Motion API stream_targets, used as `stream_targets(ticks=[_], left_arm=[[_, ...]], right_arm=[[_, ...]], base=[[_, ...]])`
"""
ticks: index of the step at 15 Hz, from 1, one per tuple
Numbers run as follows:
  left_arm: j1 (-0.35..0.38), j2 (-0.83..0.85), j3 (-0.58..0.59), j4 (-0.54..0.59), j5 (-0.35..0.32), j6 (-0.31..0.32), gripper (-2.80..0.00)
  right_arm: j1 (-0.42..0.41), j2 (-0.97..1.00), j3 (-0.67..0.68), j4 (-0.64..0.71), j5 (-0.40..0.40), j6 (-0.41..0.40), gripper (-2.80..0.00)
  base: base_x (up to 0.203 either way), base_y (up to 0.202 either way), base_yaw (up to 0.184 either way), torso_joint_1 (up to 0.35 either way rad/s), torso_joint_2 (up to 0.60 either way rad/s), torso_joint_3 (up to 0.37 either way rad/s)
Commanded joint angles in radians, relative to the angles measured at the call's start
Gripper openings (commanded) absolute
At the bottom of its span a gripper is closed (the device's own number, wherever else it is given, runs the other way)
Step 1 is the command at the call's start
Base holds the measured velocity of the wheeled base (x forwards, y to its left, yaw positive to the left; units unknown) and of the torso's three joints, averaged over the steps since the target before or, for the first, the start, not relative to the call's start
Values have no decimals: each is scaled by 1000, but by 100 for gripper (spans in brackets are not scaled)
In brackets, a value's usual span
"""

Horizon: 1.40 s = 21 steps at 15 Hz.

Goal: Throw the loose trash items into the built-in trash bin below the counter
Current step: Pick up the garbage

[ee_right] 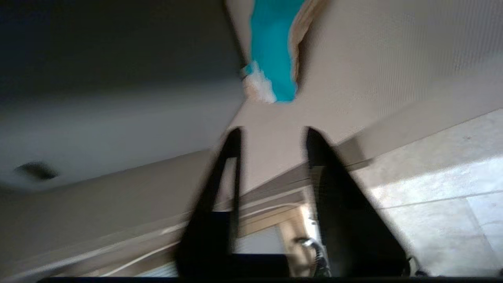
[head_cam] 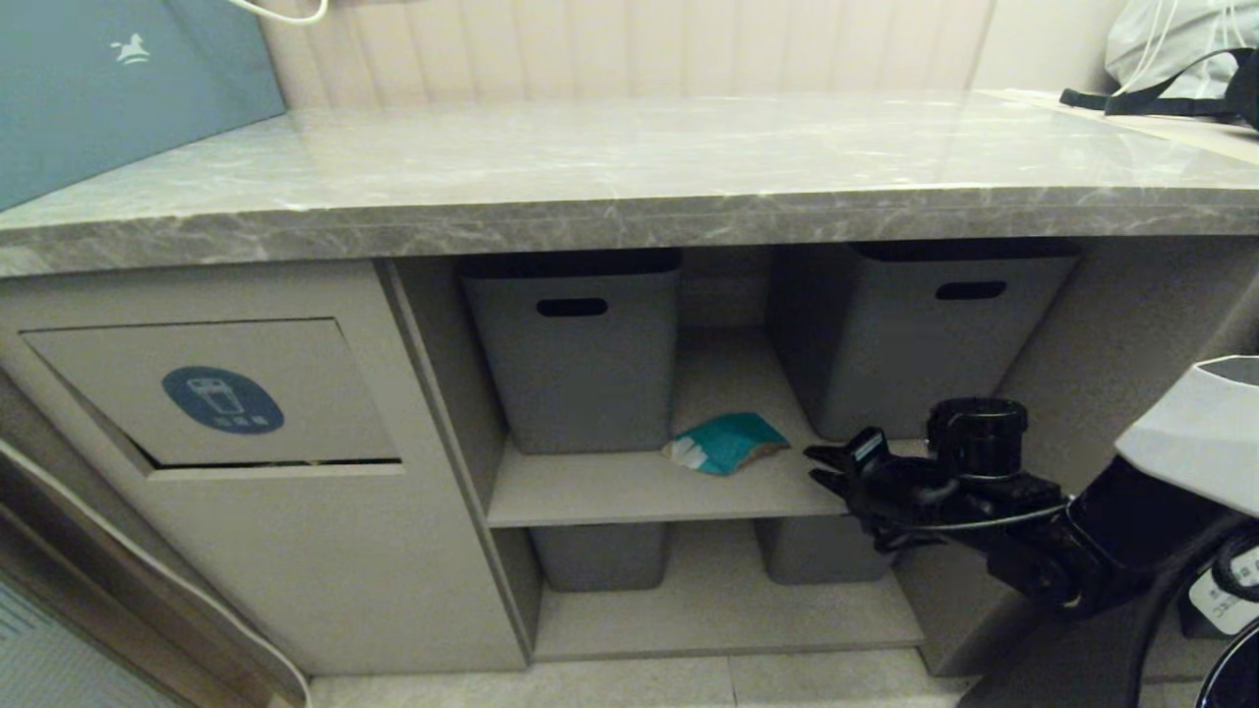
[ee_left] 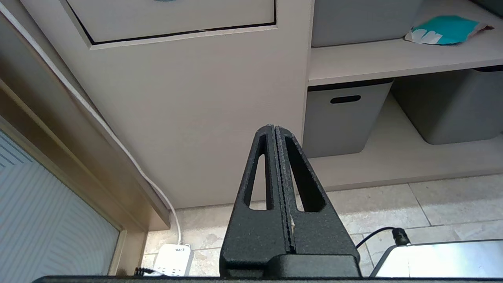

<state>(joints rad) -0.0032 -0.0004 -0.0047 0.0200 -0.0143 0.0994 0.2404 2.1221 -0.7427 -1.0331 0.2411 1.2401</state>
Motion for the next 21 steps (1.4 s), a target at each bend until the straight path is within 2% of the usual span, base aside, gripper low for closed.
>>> stream_targets(ticks=[1, 3, 7, 12, 15, 21], left_arm=[[0, 2, 0, 0, 0, 0, -280], [0, 0, 0, 0, 0, 0, -280], [0, 2, 0, 0, -1, 0, -280], [0, 2, 0, 0, -1, 0, -280], [0, 0, 0, 0, 0, 0, -280], [0, 2, 0, 0, 0, 0, -280]], right_arm=[[4, 51, -85, 59, -9, -20, 0], [13, 75, -193, 179, -50, -71, 0], [28, 142, -385, 302, -113, -89, 0], [82, 194, -483, 346, -122, -89, 0], [92, 215, -508, 369, -160, -91, 0], [106, 263, -664, 514, -200, -88, 0]], base=[[0, 0, 0, 0, 0, 0], [0, 0, 0, 0, 0, 0], [0, 0, 0, 0, 0, 0], [0, 0, 0, 0, 0, 0], [0, 0, 0, 0, 0, 0], [0, 0, 0, 0, 0, 0]])
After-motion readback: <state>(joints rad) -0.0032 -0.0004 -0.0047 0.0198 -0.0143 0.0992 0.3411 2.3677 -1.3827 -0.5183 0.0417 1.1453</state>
